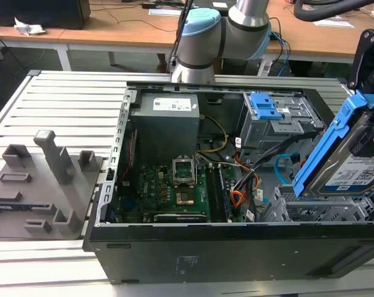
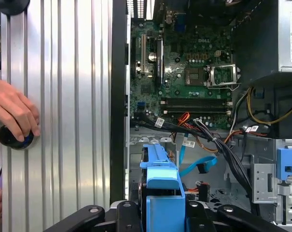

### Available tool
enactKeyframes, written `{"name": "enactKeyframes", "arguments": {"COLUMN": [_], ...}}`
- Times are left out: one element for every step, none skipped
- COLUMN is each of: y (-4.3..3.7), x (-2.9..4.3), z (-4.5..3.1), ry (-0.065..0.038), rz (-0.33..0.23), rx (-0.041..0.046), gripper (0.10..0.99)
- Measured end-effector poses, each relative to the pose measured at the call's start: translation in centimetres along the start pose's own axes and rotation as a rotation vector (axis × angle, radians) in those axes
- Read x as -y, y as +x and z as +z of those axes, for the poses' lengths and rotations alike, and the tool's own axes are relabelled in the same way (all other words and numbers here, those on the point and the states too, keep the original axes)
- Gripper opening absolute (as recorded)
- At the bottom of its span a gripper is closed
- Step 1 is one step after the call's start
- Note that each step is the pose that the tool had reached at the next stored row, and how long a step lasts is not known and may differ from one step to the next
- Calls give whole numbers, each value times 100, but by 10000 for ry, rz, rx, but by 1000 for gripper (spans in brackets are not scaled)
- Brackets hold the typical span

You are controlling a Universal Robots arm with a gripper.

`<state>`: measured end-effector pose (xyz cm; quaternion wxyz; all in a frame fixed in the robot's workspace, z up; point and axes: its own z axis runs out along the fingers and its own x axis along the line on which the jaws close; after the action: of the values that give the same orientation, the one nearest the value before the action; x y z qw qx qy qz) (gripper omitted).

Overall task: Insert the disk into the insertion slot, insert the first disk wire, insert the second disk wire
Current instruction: 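Insert the disk into the insertion slot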

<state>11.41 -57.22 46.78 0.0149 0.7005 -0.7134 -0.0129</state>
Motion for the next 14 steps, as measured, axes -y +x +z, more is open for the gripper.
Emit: {"name": "enactKeyframes", "arguments": {"y": [0, 0, 0, 0, 0, 0, 0, 0, 0, 0, 0, 0, 0, 0], "x": [0, 1, 1, 2, 2, 2, 2, 3, 3, 3, 4, 4, 4, 5], "z": [8, 16, 22, 35, 43, 48, 62, 69, 76, 87, 96, 107, 116, 127], "ry": [0, 0, 0, 0, 0, 0, 0, 0, 0, 0, 0, 0, 0, 0], "rz": [0, 0, 0, 0, 0, 0, 0, 0, 0, 0, 0, 0, 0, 0], "rx": [-1, -1, -1, 0, -1, -1, -1, 0, 0, -1, -1, 0, -1, -1], "gripper": [361, 361, 361, 361, 361, 361, 361, 361, 361, 361, 361, 361, 361, 361]}}
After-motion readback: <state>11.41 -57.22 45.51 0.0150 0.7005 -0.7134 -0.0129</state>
